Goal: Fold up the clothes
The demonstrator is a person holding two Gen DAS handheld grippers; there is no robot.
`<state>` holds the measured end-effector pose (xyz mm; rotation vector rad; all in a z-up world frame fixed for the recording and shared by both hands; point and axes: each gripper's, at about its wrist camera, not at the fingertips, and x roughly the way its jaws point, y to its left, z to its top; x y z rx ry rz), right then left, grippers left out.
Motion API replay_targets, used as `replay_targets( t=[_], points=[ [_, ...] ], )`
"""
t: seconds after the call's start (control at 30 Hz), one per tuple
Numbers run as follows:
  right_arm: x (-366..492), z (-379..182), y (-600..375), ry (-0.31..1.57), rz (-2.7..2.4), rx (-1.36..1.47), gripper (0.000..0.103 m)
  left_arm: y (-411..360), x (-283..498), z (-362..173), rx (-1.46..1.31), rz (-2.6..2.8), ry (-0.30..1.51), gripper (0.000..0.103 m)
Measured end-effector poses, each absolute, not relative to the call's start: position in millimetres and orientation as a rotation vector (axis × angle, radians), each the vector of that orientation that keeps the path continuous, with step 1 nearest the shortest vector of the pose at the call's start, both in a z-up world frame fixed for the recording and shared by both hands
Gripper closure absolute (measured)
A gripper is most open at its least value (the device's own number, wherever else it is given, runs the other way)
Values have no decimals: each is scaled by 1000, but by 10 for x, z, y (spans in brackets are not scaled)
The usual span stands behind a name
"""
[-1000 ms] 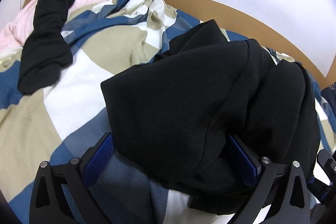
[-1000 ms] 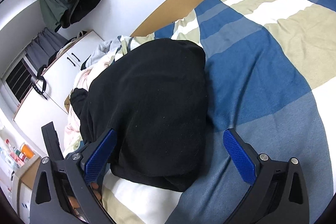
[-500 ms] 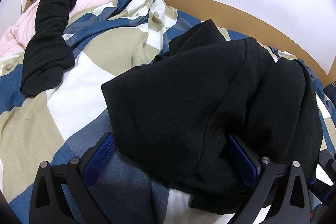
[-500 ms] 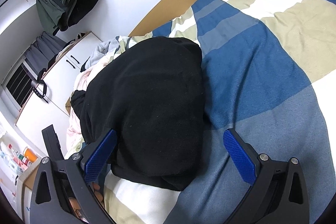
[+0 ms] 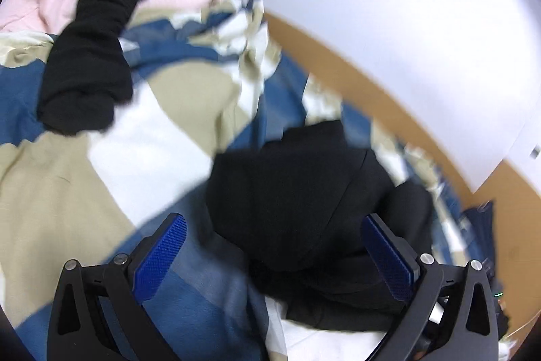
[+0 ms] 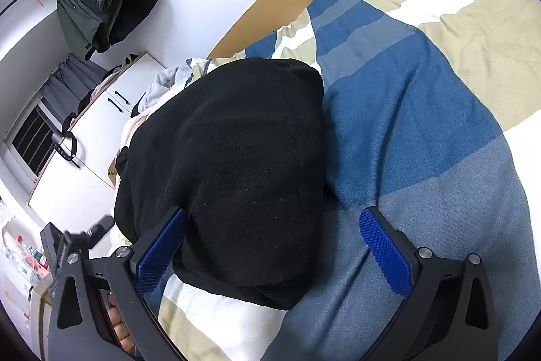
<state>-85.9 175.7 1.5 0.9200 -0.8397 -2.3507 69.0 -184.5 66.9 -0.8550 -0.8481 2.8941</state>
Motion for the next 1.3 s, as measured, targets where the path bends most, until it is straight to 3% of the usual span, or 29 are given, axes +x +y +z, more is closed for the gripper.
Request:
replay_targets(
  t=[0.07, 0.17, 0.33, 0.53, 0.83, 0.97, 1.17, 1.3],
  points=[
    [-858, 16, 1748, -834, -2353, 924, 0, -1843, 632, 564, -987, 2883, -767, 0],
    [-847, 14, 1751, -837, -2354, 922, 0, -1663, 368, 143, -1418, 2865, -482, 0],
    [-819, 11, 1764, -850, -2354, 915, 0, -1489, 479, 296, -1290, 2917, -346, 0],
    [-786, 7, 1779, -864, -2354, 907, 0, -1605, 706, 467, -1092, 2838, -538, 0],
    [-794, 13, 1767, -851, -2371, 914, 0, -1560, 531, 368, -1257, 2784, -508, 0],
    [-800, 12, 1756, -842, -2377, 920, 0, -1709, 636, 545, -1126, 2805, -604, 0],
    [-805, 6, 1761, -848, -2371, 918, 0, -1790, 489, 271, -1313, 2679, -710, 0],
    [-831, -10, 1851, -936, -2293, 893, 0, -1887, 595, 430, -1155, 2644, -853, 0]
  ],
)
